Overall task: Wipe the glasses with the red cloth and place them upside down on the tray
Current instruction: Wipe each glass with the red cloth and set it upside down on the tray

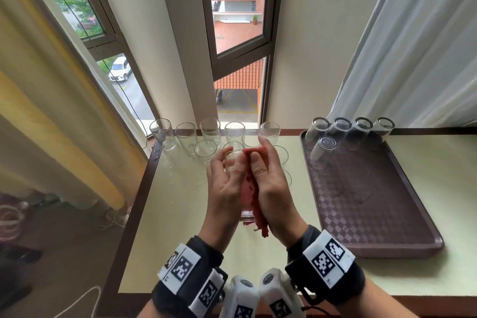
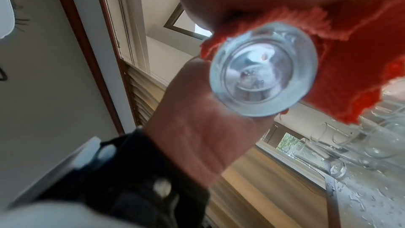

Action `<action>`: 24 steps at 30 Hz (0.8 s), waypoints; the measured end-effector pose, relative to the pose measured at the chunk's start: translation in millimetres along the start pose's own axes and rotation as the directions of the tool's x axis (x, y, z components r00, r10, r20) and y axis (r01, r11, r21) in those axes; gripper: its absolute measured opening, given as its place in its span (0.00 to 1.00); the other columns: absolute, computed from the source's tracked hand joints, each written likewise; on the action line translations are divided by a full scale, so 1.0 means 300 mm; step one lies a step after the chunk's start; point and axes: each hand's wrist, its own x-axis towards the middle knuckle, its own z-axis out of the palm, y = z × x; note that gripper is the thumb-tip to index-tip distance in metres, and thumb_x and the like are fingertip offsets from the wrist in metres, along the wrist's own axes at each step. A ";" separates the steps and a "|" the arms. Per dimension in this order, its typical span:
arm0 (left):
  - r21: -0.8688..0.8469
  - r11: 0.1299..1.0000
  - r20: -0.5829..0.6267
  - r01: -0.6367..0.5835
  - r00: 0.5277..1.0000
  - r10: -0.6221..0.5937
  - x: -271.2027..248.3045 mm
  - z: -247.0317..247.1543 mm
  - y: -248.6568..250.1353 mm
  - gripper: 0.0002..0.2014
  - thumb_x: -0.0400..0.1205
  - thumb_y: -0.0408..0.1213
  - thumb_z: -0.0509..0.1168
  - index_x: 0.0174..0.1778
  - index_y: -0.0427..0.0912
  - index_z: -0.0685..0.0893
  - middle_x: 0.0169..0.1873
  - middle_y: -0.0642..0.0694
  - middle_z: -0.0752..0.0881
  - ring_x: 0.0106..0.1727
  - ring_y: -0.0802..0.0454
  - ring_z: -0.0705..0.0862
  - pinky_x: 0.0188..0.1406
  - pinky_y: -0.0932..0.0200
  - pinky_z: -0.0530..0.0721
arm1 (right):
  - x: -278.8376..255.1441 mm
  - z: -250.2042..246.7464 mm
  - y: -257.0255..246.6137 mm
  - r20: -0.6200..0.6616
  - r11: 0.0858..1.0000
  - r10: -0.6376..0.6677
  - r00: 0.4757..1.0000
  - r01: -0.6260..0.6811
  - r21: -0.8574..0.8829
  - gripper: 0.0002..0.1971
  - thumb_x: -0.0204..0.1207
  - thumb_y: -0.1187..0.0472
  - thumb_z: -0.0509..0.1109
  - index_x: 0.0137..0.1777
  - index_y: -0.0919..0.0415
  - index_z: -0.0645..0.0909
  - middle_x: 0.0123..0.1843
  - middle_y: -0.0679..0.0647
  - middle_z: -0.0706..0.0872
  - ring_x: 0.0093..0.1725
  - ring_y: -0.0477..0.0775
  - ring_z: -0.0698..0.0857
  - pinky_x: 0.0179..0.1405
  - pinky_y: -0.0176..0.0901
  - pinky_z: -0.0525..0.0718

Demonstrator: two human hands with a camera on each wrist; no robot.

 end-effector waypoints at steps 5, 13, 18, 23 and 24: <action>-0.023 1.000 -0.003 0.011 1.000 -0.011 0.011 -0.017 0.007 0.22 0.80 0.57 0.58 0.68 0.53 0.74 0.59 0.35 0.86 0.60 0.40 0.88 0.62 0.45 0.87 | -0.038 0.005 0.046 0.051 0.998 0.029 0.998 -0.027 -0.050 0.37 0.71 0.30 0.63 0.81 0.29 0.59 0.68 0.50 0.83 0.66 0.54 0.85 0.69 0.64 0.81; 0.090 0.994 0.049 -0.056 0.997 0.052 0.005 0.005 -0.016 0.26 0.71 0.71 0.70 0.63 0.72 0.73 0.65 0.37 0.82 0.68 0.39 0.83 0.70 0.34 0.80 | 0.015 -0.012 -0.034 -0.012 0.989 0.055 0.998 -0.053 0.135 0.30 0.79 0.41 0.62 0.75 0.59 0.71 0.64 0.71 0.83 0.66 0.70 0.84 0.70 0.71 0.78; 0.037 0.998 0.045 -0.044 0.998 0.042 0.023 -0.014 0.005 0.26 0.79 0.60 0.68 0.70 0.54 0.72 0.57 0.37 0.87 0.56 0.47 0.90 0.55 0.55 0.87 | -0.034 -0.012 0.018 0.039 1.000 0.023 0.999 -0.022 -0.019 0.39 0.74 0.34 0.61 0.84 0.44 0.60 0.69 0.55 0.84 0.69 0.56 0.84 0.71 0.64 0.79; 0.068 0.991 0.072 -0.114 0.991 0.109 -0.014 -0.001 0.006 0.18 0.83 0.56 0.64 0.66 0.61 0.70 0.55 0.44 0.87 0.57 0.51 0.89 0.56 0.55 0.87 | -0.015 -0.017 -0.023 0.011 1.000 -0.010 1.000 0.010 -0.001 0.33 0.78 0.37 0.60 0.82 0.44 0.64 0.65 0.53 0.86 0.64 0.52 0.86 0.68 0.62 0.82; 0.090 0.988 0.077 -0.124 0.990 0.117 -0.023 0.007 0.006 0.17 0.81 0.58 0.63 0.64 0.66 0.69 0.57 0.42 0.86 0.60 0.47 0.88 0.61 0.47 0.86 | -0.010 -0.021 -0.035 0.007 0.999 -0.013 1.000 0.013 0.040 0.30 0.79 0.40 0.59 0.80 0.45 0.66 0.64 0.53 0.85 0.64 0.51 0.86 0.69 0.61 0.82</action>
